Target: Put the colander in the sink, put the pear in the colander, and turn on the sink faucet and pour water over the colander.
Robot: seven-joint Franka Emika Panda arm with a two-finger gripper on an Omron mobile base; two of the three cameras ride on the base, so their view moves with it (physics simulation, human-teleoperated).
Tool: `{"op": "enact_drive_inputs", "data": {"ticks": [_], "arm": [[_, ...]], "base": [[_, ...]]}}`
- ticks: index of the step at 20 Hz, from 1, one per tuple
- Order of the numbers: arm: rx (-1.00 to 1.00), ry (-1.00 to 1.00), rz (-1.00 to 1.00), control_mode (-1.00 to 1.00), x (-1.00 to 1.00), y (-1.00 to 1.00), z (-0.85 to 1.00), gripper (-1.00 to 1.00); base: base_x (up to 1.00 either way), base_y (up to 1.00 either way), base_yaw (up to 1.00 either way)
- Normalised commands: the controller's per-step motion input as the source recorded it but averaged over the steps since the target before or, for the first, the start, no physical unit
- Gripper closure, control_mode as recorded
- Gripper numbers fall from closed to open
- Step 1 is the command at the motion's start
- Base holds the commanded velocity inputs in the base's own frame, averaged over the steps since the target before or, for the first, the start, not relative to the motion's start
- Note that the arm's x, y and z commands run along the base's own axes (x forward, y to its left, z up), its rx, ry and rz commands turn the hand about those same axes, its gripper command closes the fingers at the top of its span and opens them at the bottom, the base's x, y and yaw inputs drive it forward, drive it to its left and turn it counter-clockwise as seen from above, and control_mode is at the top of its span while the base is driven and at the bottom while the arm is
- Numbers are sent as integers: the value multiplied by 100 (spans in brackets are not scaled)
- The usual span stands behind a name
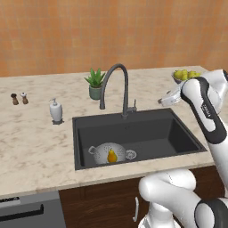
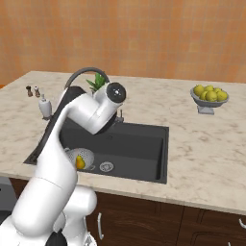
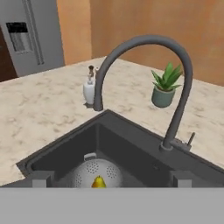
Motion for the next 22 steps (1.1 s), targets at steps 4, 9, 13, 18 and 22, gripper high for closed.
{"op": "enact_drive_inputs", "data": {"ticks": [4,9,13,18,22], "arm": [[-8,-11,13,-100,34,-35,-32,-100],[-1,-10,14,-100,38,-37,-30,-100],[0,-1,13,-100,47,-38,-22,-100],[-2,-4,13,-100,39,-11,-28,-100],[-3,-11,5,-100,38,-1,-37,-100]], "base": [[0,0,0],[0,0,0],[0,0,0],[0,0,0],[0,0,0]]}}
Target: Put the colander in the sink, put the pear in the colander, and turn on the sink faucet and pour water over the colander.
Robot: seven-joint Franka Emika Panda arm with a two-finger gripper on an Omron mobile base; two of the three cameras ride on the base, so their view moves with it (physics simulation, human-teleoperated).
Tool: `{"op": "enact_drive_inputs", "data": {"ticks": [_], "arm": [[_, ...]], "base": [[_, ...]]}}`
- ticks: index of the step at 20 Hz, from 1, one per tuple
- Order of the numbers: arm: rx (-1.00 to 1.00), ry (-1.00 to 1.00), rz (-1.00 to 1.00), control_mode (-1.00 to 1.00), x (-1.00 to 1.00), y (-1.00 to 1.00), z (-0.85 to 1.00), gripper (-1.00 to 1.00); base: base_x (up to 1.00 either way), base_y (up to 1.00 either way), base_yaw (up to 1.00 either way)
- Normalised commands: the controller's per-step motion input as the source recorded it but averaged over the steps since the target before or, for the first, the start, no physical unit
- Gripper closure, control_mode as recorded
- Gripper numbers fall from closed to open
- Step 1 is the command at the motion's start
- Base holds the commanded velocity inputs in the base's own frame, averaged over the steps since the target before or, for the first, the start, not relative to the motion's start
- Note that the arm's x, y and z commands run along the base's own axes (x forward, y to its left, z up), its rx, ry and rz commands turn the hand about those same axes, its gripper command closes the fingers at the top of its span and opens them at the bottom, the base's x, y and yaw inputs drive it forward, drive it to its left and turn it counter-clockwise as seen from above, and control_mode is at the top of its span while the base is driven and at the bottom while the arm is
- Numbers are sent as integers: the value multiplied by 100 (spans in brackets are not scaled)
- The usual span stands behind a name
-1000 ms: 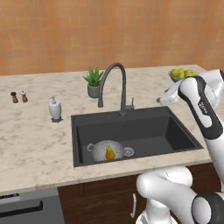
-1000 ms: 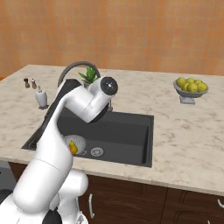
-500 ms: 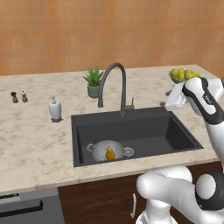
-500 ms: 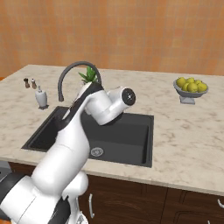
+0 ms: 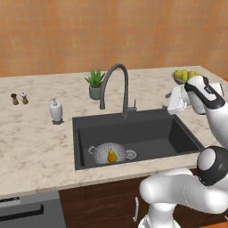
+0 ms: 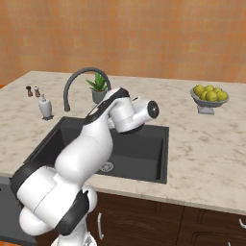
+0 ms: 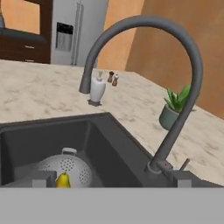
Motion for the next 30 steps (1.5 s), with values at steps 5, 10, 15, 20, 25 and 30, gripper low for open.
{"op": "enact_drive_inputs", "data": {"ticks": [5,10,15,20,25,30], "arm": [[-3,-15,2,-100,34,0,-42,-100],[0,-8,2,-100,35,-2,-31,-100],[-6,-2,2,-100,38,1,-21,-100],[0,0,0,-100,51,0,-20,-100],[0,0,0,-100,54,0,-19,-100],[0,0,0,-100,44,0,-26,-100]], "base": [[0,0,0],[0,0,0],[0,0,0],[0,0,0],[0,0,0],[0,0,0]]}}
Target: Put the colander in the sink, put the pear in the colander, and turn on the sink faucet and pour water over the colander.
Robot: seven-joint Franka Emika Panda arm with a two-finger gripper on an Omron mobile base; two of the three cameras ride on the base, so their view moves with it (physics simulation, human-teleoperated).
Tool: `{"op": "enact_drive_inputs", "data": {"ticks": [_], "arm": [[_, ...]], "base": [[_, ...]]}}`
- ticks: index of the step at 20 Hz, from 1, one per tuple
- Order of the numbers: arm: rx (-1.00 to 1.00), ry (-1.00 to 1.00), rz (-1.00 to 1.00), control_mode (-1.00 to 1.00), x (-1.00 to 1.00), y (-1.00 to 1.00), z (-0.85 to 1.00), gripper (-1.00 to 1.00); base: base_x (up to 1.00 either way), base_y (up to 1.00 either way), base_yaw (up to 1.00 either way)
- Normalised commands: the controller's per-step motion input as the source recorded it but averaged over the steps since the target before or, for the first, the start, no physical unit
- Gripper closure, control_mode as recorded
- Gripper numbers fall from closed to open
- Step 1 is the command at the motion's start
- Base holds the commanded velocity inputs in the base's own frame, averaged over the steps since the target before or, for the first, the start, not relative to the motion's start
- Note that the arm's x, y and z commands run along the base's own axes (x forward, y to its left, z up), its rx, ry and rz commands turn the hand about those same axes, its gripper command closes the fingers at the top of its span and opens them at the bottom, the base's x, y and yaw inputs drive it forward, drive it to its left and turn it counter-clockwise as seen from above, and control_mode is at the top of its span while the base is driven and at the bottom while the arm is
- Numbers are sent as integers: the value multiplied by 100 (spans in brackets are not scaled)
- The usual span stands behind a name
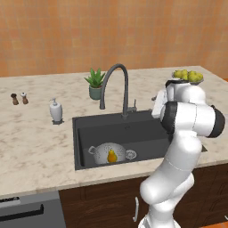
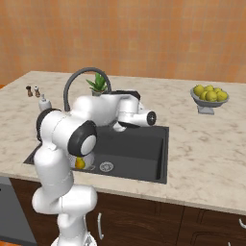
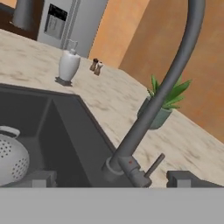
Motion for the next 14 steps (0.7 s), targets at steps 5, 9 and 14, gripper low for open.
{"op": "enact_drive_inputs", "data": {"ticks": [5,9,14], "arm": [[0,0,0,-100,52,2,-11,-100],[0,0,0,-100,40,6,-8,-100],[0,0,0,-100,39,7,-14,-100]], "base": [[0,0,0],[0,0,0],[0,0,0]]}}
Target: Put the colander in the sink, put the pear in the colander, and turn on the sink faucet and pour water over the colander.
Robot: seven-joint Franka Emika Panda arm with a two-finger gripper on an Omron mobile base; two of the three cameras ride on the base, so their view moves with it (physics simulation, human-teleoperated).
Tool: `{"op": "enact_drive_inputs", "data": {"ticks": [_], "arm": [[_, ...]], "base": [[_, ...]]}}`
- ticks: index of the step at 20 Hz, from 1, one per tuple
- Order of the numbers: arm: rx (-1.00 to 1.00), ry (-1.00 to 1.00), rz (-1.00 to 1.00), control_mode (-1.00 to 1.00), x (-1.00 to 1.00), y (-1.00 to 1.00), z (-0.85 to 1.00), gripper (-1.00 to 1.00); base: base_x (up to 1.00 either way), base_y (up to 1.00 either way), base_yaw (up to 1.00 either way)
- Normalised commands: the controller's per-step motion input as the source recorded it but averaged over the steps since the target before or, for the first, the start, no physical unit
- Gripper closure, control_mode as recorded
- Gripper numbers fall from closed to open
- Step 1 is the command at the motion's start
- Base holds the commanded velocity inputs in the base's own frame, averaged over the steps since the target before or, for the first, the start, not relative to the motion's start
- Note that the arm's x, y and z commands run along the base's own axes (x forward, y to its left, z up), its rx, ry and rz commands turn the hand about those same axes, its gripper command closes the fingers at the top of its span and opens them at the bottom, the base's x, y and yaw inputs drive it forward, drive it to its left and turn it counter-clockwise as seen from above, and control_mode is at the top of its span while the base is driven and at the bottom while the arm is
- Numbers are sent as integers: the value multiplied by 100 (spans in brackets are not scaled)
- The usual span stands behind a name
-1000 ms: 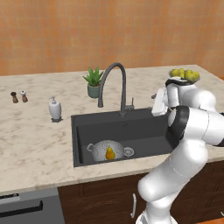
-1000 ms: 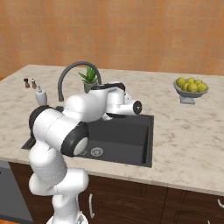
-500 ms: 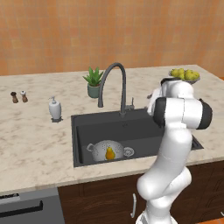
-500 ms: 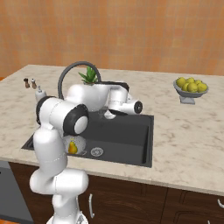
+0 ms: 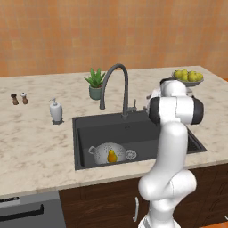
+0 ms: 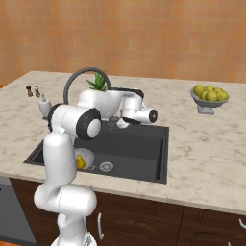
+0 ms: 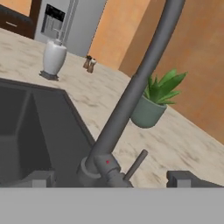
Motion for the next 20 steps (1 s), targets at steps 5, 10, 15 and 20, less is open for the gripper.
{"op": "enact_drive_inputs", "data": {"ticks": [5,10,15,20], "arm": [[0,0,0,-100,44,19,-12,-100],[1,0,0,-100,37,17,-14,-100],[4,0,0,-100,38,11,-16,-100],[5,0,0,-100,40,5,-20,-100]], "base": [[0,0,0],[0,0,0],[0,0,0],[0,0,0]]}}
